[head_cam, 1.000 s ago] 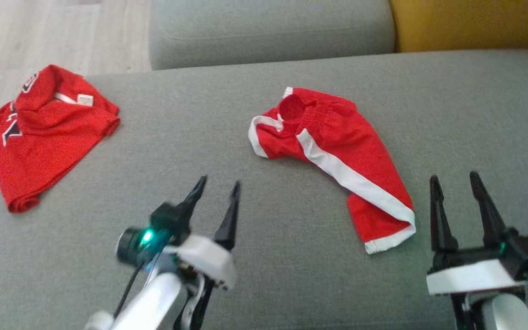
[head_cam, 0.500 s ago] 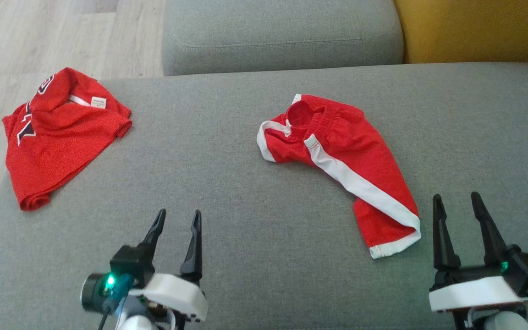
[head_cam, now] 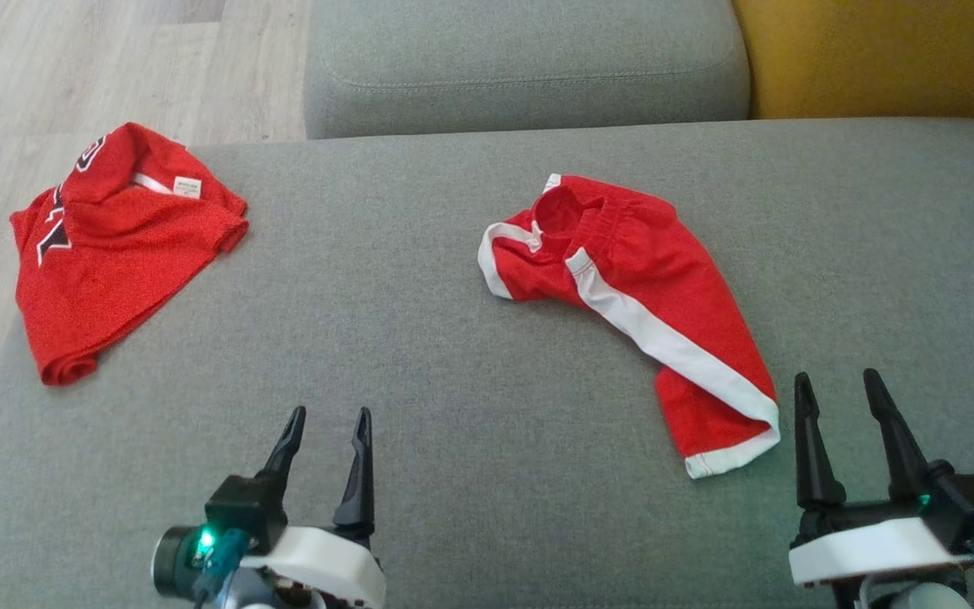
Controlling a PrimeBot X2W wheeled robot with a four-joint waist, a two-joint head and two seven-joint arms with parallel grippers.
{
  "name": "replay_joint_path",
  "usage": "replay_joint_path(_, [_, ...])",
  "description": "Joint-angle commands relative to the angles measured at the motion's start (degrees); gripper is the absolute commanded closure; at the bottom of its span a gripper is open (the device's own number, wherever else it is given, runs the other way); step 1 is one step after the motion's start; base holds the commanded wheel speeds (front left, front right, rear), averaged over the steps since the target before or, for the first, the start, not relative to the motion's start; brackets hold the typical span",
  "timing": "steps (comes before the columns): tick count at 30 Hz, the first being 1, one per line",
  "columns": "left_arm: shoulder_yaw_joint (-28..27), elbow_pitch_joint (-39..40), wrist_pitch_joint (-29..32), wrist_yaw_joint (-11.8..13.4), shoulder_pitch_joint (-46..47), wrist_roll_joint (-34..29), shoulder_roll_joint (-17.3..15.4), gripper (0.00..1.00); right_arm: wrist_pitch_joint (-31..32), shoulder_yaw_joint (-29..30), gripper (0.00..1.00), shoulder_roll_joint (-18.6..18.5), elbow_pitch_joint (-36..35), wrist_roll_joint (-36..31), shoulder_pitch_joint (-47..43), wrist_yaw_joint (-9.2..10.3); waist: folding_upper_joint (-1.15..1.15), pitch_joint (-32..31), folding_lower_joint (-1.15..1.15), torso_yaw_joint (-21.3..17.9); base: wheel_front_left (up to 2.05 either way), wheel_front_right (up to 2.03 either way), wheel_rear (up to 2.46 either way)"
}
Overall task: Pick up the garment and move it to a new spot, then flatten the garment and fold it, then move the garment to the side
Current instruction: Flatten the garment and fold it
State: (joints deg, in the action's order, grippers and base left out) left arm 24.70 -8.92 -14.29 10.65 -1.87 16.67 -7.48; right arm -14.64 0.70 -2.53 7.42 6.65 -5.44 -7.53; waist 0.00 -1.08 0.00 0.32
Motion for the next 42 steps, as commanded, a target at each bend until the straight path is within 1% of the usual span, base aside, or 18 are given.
replay_joint_path(1, [-2.68,1.59,-0.71,-0.27,1.88,-0.57,0.29,0.0,-0.36,-1.31,0.0,-0.34,-1.52,0.6,1.82,0.04,0.0,0.01,0.0,-0.03,0.0,0.0,0.0])
replay_joint_path(22, [-6.33,0.1,-0.71,-2.57,1.58,-3.45,2.28,0.0,-0.36,-1.22,0.0,-0.34,-1.4,0.53,1.94,0.04,0.0,0.2,0.0,0.05,0.0,0.0,0.0])
replay_joint_path(42, [-8.18,-0.61,-0.71,-3.54,1.51,-5.19,3.42,0.0,-0.36,-1.15,0.0,-0.34,-1.58,0.4,2.17,0.04,0.0,0.44,0.0,-0.12,0.0,0.0,0.0])
